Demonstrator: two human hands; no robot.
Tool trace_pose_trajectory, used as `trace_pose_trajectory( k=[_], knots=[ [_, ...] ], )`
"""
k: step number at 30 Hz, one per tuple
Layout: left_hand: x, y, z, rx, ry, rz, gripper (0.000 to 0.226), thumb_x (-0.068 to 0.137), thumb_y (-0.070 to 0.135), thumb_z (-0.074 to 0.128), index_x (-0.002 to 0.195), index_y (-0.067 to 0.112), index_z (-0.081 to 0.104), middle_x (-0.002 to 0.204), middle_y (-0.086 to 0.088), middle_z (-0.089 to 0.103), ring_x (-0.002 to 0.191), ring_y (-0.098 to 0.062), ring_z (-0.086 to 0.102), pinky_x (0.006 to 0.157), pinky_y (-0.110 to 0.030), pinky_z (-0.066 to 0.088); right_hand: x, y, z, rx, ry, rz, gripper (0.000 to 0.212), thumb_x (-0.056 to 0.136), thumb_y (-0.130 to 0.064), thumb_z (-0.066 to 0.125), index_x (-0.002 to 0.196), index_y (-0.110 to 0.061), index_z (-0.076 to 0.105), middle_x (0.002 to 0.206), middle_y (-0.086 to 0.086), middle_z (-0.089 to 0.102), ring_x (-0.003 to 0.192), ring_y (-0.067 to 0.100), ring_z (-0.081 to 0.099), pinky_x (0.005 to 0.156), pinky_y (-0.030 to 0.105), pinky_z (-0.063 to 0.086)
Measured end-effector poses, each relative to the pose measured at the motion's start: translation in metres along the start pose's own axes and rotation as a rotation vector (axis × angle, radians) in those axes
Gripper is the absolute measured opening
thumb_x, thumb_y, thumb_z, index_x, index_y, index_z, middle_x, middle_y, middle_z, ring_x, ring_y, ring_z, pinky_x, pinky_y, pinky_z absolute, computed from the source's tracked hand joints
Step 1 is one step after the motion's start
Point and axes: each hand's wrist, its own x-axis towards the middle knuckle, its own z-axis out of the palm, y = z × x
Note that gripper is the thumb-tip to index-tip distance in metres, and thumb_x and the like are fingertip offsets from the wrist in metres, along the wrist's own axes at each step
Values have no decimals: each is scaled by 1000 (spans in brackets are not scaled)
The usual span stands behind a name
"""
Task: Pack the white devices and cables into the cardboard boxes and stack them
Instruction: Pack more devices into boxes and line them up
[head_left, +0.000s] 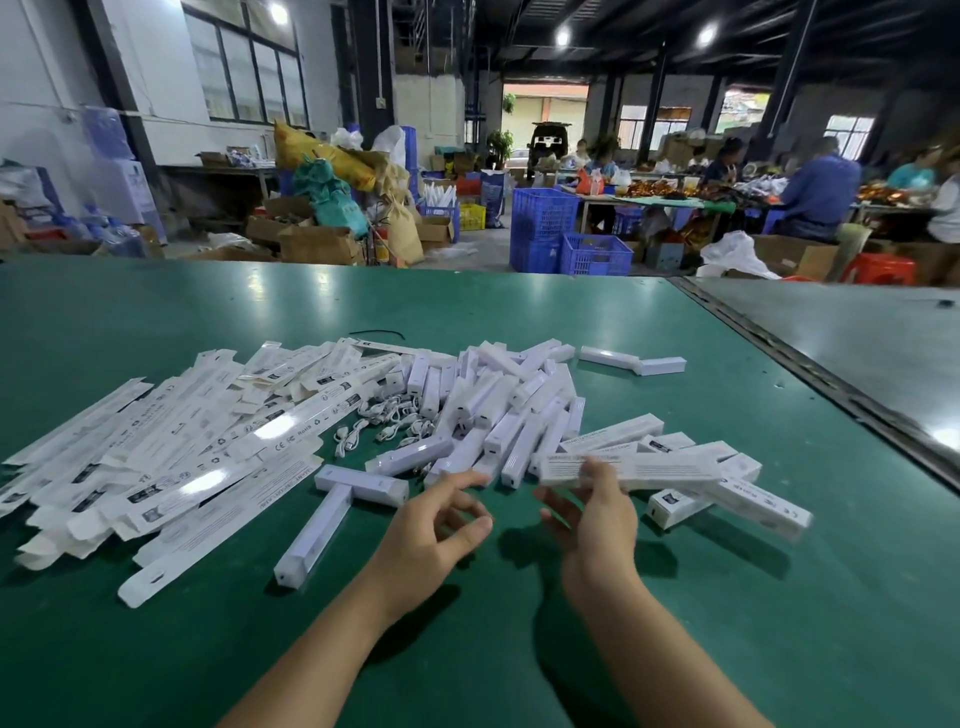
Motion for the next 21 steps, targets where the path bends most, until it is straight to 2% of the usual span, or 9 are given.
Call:
trace_pose_trajectory(
  k=[2,5,7,9,11,13,15,21],
  knots=[
    [0,-2,4,61,31,19,31,89,18,69,115,35,67,91,5,68,81,-17,64,74,-25,54,6,-7,-4,-25,87,-52,12,92,-29,57,100,-20,60,83,-4,69,60,13,67,56,29,43],
    [0,-3,9,176,72,74,32,91,10,69,105,39,67,86,14,67,75,-7,62,71,-22,53,19,-24,-16,-200,142,-216,16,88,-37,58,94,-22,60,91,-2,67,78,16,61,69,34,42],
    [0,-3,13,249,53,108,34,91,10,70,104,41,65,86,17,67,75,-7,62,71,-20,52,29,-36,-29,-485,105,-427,21,87,-40,53,94,-21,58,111,0,59,95,20,58,78,36,42],
    [2,-4,13,280,33,106,32,90,12,70,105,40,64,87,18,66,75,-7,62,72,-19,52,42,-47,-46,-776,31,-608,13,89,-37,50,93,-25,53,118,-2,51,102,25,56,84,43,47],
    [3,-5,11,282,30,80,30,90,14,70,105,40,65,87,19,66,76,-5,62,71,-16,50,55,-56,-57,-968,-6,-626,12,94,-34,49,89,-24,50,108,2,54,95,27,57,83,51,50],
    [4,-7,10,281,32,56,28,90,16,70,104,40,66,87,18,67,76,-4,62,71,-16,50,66,-64,-62,-1164,-8,-565,22,96,-36,46,87,-17,51,97,6,57,83,25,56,74,44,48],
    [4,-8,10,270,30,34,25,90,19,70,103,40,66,88,16,67,78,-6,63,73,-18,52,72,-70,-66,-1300,6,-508,28,96,-39,44,83,-15,50,89,7,58,73,21,54,63,37,40],
    [5,-9,6,237,39,5,22,90,19,70,101,38,68,87,14,68,79,-6,63,76,-20,52,60,-62,-75,-1361,144,-555,35,91,-48,37,77,-18,47,72,1,58,67,22,53,55,33,33]
  ],
)
